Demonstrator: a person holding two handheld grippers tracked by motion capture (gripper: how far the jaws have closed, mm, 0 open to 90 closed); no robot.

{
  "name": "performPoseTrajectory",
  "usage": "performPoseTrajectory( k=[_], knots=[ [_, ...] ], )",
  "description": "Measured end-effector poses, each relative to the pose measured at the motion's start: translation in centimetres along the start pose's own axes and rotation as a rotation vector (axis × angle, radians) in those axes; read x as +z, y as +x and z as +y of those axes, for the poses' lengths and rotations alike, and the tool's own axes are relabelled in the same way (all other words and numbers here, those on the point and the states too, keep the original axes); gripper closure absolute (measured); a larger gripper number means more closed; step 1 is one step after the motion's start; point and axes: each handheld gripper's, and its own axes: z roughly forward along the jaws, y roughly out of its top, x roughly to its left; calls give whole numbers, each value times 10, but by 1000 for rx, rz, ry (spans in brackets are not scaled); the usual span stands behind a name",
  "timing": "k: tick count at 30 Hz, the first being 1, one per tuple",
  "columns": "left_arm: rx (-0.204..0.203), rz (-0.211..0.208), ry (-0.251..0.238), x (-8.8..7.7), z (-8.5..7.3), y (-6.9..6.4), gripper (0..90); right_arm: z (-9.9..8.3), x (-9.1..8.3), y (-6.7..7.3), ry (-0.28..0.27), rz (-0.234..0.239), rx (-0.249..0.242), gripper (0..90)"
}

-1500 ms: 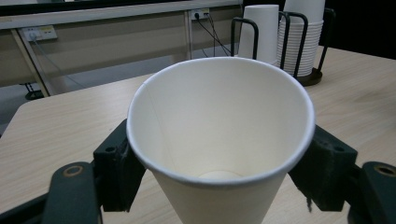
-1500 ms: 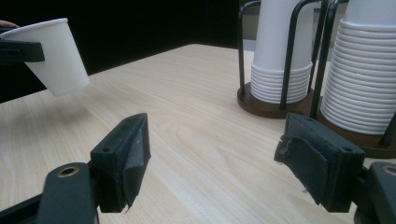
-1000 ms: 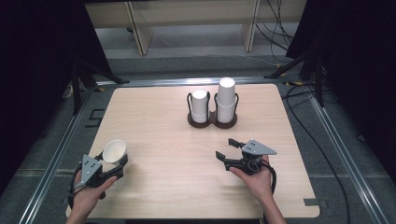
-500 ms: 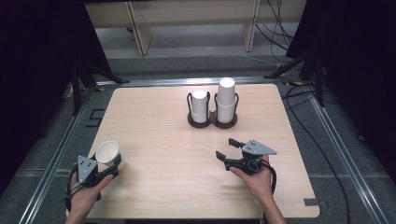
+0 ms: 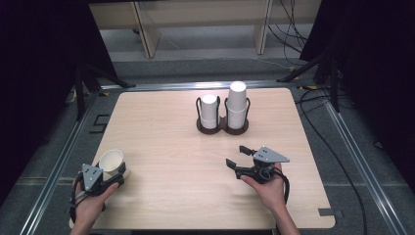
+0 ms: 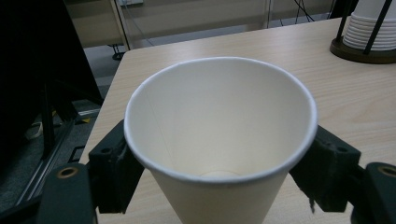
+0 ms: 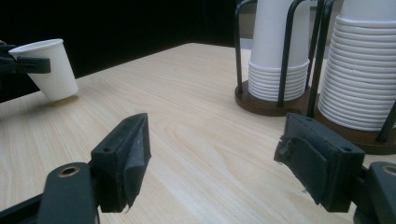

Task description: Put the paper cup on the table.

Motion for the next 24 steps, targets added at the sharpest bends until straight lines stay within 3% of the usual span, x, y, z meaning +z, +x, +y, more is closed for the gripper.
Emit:
performPoseTrajectory(
  k=[3, 6, 7, 9, 24],
  knots=[
    [-10, -9, -6, 2, -2, 0, 236, 0, 0, -1, -5, -5, -14, 244],
    [-6, -3, 1, 3, -3, 0, 232, -1, 0, 1, -6, -4, 16, 244],
    [-3, -6, -6, 4, -3, 0, 230, 0, 0, -1, -15, -8, -11, 245],
    [-3, 1, 3, 3, -3, 0, 227, 0, 0, -1, -14, -7, -16, 244],
    [6, -11, 20, 6, -6, -4, 175, -1, 1, 0, -8, 9, 11, 242]
  ],
)
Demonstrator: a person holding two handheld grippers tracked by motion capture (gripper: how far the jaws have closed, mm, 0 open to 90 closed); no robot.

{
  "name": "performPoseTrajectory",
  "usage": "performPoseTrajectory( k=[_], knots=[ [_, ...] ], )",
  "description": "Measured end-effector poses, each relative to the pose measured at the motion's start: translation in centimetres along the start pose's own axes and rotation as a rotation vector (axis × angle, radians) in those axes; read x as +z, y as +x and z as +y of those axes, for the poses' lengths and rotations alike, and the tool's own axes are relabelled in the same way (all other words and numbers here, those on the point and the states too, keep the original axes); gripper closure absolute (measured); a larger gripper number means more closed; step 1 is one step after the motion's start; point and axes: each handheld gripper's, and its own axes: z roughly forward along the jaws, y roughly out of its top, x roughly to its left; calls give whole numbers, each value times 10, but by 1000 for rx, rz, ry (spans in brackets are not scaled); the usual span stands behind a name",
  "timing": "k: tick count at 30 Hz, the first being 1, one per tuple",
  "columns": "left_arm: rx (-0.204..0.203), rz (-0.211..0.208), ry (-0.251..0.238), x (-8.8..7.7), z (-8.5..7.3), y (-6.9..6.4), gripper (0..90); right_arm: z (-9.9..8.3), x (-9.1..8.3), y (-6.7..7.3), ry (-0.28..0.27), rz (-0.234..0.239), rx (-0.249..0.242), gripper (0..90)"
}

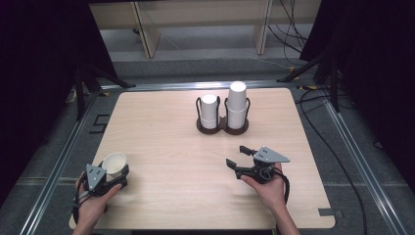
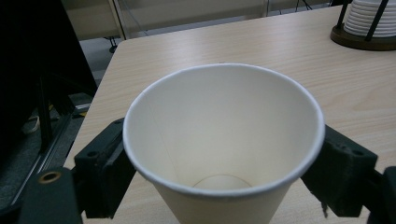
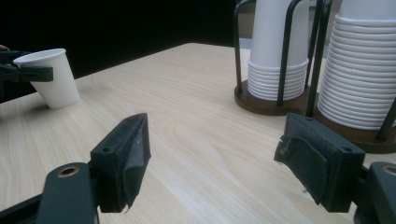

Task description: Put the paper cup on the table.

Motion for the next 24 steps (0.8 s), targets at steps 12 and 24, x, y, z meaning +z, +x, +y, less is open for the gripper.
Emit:
performPoseTrajectory(
  k=[12, 24],
  knots=[
    [-30, 0, -31, -5, 1, 1, 0, 0, 0, -1, -7, -6, -22, 239],
    [-32, -7, -60, -18, 0, 0, 0, 0, -3, -2, 5, -16, -10, 237]
  ],
)
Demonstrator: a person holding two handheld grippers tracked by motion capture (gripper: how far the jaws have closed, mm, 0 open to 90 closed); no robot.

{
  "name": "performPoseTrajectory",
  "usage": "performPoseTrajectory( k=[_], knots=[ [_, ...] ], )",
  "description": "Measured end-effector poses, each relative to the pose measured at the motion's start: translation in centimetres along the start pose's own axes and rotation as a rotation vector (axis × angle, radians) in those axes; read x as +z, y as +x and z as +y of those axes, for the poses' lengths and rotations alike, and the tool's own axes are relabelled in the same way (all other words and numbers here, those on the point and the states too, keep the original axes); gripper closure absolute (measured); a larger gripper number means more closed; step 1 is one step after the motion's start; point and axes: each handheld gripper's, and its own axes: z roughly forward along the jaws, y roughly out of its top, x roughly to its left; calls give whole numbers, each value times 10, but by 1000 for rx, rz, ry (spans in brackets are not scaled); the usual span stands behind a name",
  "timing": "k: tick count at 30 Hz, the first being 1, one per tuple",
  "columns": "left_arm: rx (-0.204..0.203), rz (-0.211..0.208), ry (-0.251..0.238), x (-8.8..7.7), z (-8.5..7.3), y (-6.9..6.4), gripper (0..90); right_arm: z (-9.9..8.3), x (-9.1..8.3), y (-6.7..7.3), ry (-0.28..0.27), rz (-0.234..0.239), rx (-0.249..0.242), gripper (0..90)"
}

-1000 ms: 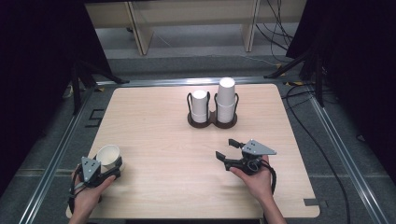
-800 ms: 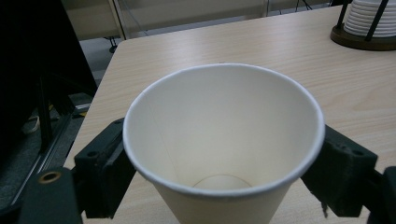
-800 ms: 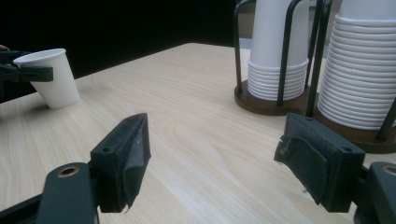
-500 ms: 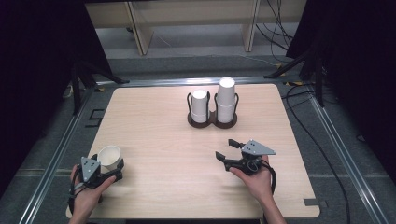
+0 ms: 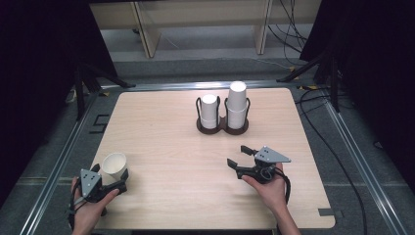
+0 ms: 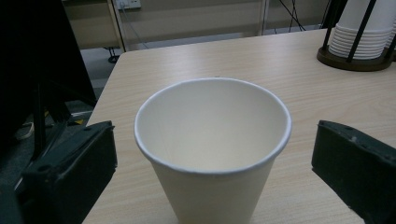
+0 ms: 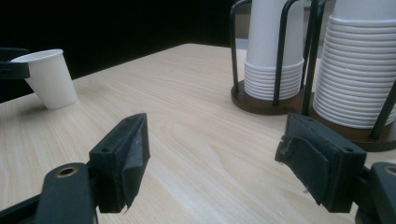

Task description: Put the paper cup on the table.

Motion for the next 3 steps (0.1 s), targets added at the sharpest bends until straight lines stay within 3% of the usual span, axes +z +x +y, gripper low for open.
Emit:
performPoseTrajectory(
  k=[3],
  knots=[
    [-13, -1, -12, 1, -1, 0, 0, 0, 0, -1, -9, -5, 3, 237]
  ],
)
